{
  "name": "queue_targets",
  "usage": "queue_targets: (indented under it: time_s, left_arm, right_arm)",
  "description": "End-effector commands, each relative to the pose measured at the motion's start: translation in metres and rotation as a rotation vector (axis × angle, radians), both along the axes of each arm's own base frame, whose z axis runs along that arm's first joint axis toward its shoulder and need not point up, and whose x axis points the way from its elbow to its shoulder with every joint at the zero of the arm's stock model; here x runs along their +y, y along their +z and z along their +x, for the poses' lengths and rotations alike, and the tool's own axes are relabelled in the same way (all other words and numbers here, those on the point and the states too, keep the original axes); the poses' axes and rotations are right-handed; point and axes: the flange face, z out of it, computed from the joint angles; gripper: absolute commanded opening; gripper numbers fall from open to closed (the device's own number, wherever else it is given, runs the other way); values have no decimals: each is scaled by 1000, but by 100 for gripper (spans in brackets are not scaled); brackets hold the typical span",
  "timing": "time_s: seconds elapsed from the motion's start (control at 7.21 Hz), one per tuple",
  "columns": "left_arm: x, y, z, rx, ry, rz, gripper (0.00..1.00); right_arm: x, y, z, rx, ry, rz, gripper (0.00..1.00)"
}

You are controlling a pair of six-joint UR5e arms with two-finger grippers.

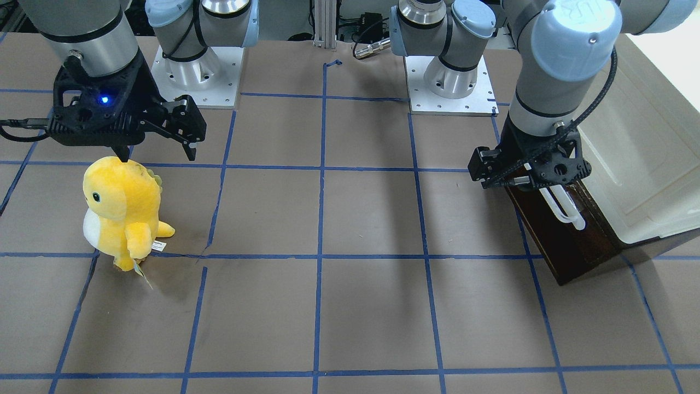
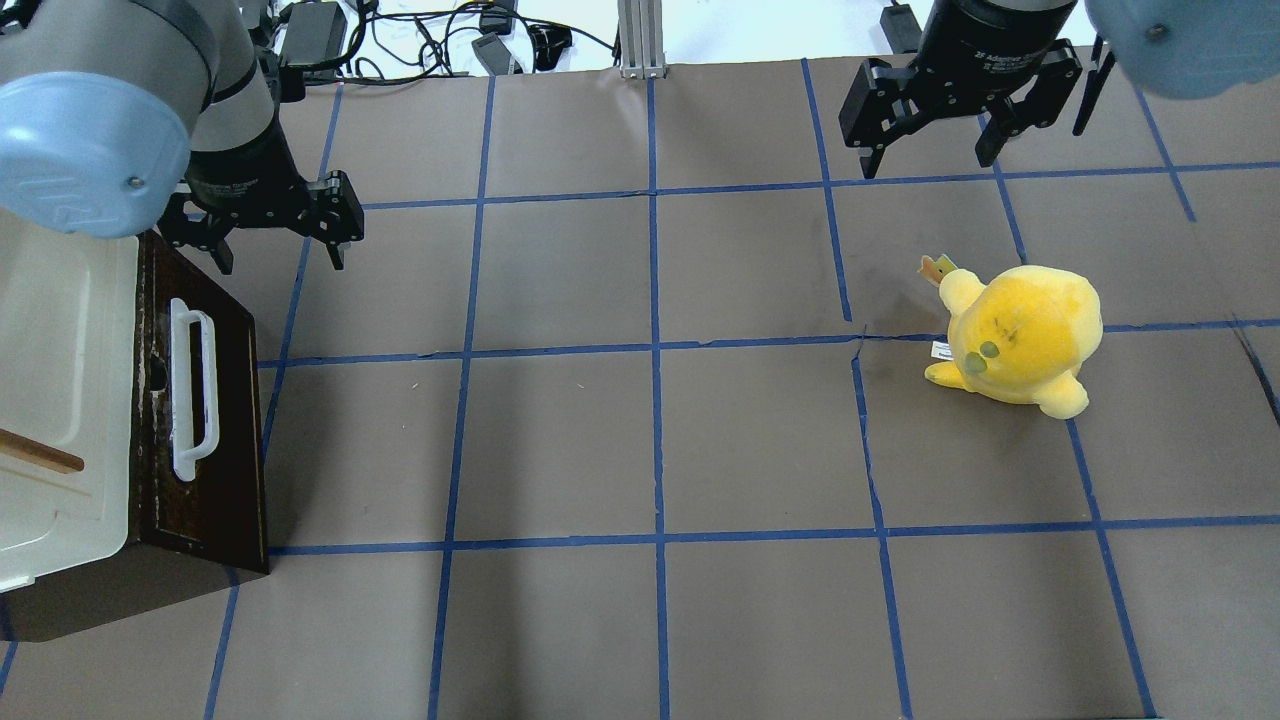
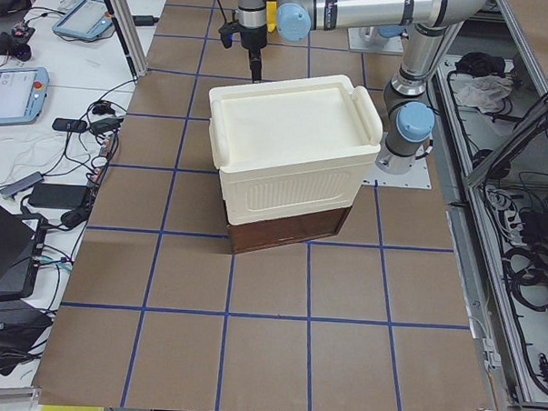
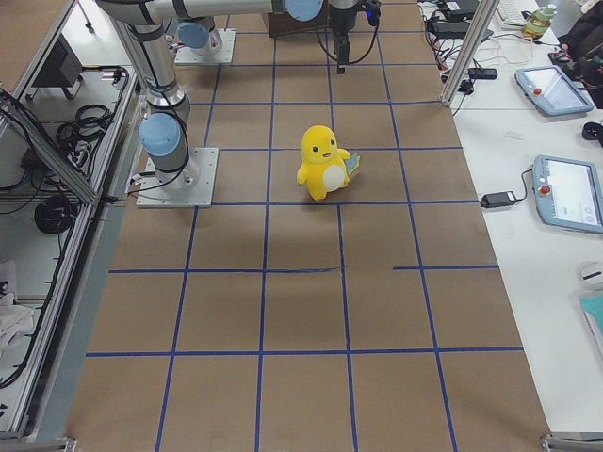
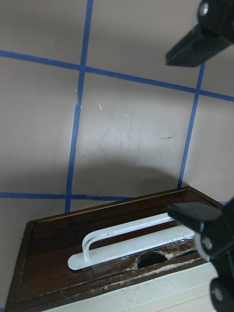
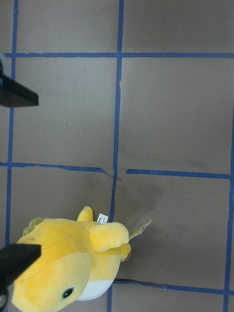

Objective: Pull drawer sideways
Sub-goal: 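Move the left gripper down toward the white drawer handle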

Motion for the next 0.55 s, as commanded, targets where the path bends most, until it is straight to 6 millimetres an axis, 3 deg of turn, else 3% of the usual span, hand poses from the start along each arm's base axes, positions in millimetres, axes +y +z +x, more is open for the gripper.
queue_targets:
  time_s: [0.0,0.42]
  left_arm:
    - [-3,-47,4,-116,53,13,100]
    - [-2,-99,19,-292,116,93,100]
  right_arm:
    - [0,0,0,-1,-1,0,100]
    - [0,0,0,-1,-1,0,100]
